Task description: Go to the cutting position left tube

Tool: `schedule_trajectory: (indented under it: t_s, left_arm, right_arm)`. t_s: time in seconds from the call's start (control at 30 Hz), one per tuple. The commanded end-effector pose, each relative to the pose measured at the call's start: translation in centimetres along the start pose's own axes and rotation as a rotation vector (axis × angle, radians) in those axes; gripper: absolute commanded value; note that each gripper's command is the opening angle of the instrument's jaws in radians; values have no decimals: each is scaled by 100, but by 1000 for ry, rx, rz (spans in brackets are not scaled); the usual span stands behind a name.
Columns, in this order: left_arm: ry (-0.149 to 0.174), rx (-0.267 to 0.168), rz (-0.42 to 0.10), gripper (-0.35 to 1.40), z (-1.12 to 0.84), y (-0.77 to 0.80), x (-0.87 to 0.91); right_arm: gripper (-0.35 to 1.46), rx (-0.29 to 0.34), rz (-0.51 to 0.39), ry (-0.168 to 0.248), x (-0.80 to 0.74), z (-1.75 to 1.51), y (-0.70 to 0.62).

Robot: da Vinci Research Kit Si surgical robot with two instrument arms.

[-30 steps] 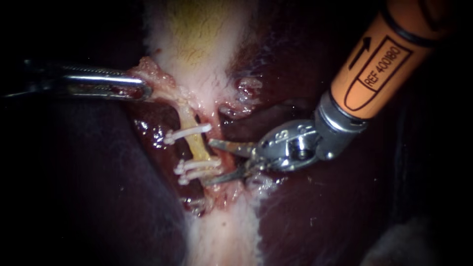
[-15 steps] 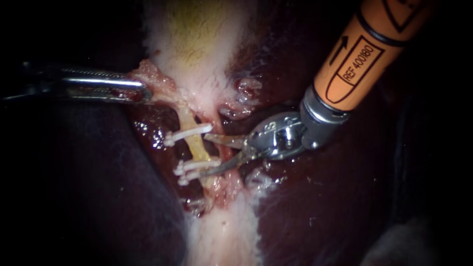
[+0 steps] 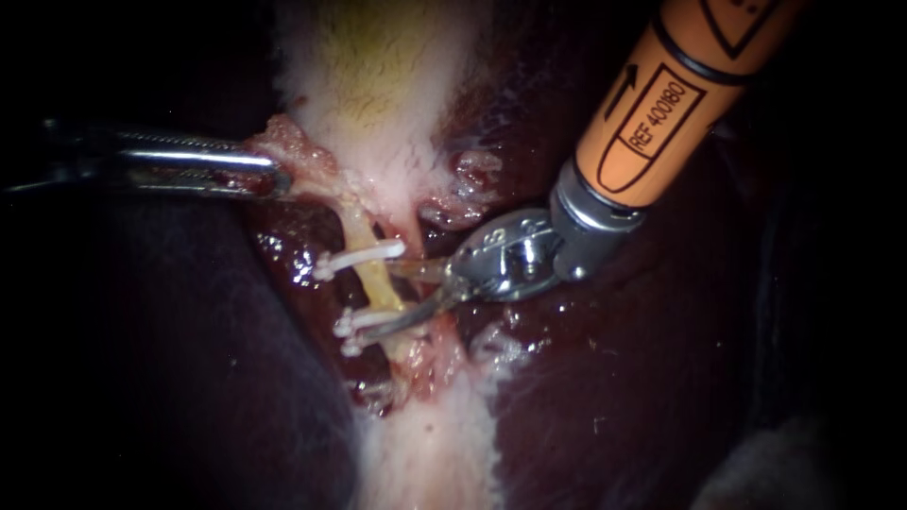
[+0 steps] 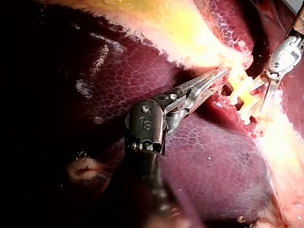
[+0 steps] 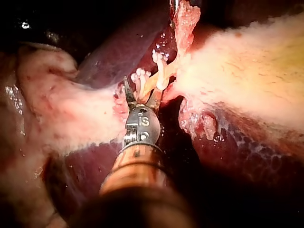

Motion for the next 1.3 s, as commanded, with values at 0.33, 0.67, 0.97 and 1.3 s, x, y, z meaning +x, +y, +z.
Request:
schedule_trajectory:
  t_s: [0.33, 0.67, 0.97, 1.3]
  left_arm:
    - [0, 0, 0, -35, 1, -1, 0]
    - [0, 1, 0, -35, 2, -1, 0]
    - [0, 0, 0, -35, 2, -1, 0]
    - [0, 0, 1, -35, 1, -2, -1]
  right_arm:
    - [130, 79, -49, 60, 22, 21, -11]
    - [128, 84, 64, 131, 38, 57, 1]
    - [128, 108, 168, 208, 49, 69, 6]
    - [128, 180, 160, 248, 67, 65, -24]
